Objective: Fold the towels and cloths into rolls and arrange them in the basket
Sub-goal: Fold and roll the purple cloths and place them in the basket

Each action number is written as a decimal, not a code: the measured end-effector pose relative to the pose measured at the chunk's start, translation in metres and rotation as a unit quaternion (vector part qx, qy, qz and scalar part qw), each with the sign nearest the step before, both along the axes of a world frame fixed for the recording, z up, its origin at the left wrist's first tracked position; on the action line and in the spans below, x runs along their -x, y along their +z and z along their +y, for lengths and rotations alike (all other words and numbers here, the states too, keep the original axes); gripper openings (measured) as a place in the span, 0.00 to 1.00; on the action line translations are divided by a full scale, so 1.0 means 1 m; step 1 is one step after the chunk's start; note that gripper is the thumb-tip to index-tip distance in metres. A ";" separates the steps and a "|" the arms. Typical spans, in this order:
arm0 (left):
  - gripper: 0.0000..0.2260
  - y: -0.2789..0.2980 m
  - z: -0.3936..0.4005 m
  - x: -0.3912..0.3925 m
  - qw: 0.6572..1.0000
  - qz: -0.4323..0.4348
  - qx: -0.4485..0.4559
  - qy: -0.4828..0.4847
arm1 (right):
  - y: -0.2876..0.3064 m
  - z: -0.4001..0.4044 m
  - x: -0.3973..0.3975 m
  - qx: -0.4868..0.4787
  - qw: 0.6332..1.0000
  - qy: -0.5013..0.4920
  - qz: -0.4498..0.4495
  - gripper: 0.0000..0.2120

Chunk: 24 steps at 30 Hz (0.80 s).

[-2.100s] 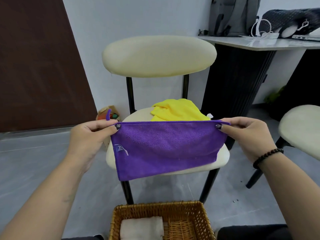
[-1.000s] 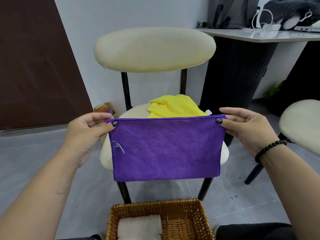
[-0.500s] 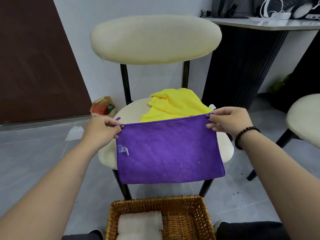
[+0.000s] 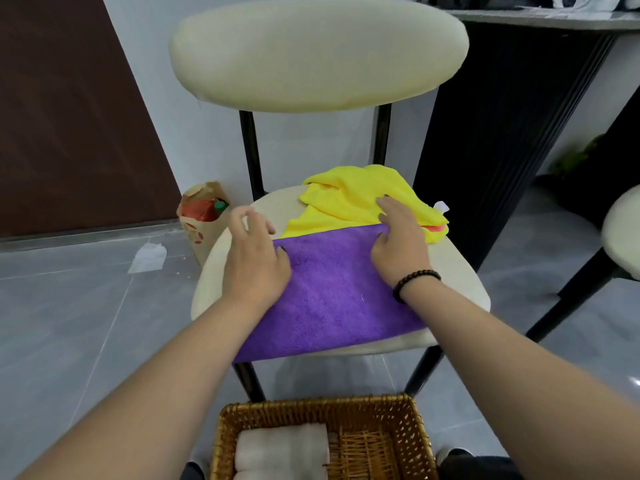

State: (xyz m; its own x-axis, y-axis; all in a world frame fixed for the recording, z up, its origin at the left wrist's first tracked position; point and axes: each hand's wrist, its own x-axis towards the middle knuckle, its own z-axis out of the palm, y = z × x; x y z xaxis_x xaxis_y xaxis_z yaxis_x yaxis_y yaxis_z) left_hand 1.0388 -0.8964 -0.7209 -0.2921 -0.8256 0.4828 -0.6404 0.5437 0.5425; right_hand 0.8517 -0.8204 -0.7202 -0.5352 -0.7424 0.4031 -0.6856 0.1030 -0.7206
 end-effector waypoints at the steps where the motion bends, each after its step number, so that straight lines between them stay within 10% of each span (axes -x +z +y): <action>1: 0.10 -0.001 0.007 0.005 0.999 -0.021 0.011 -0.032 | -0.002 -0.001 -0.010 -0.020 0.997 0.049 0.051 0.28; 5: 0.21 -0.020 0.007 0.011 0.971 -0.191 -0.100 -0.105 | -0.017 -0.009 -0.034 -0.171 0.940 0.216 0.202 0.26; 9: 0.26 -0.024 -0.002 0.003 0.932 -0.331 -0.089 -0.118 | -0.022 -0.012 -0.025 -0.302 0.892 0.184 0.281 0.26; 24: 0.29 -0.018 -0.012 -0.051 0.941 -0.331 -0.070 -0.007 | -0.014 0.037 0.032 -0.356 0.909 0.007 0.216 0.33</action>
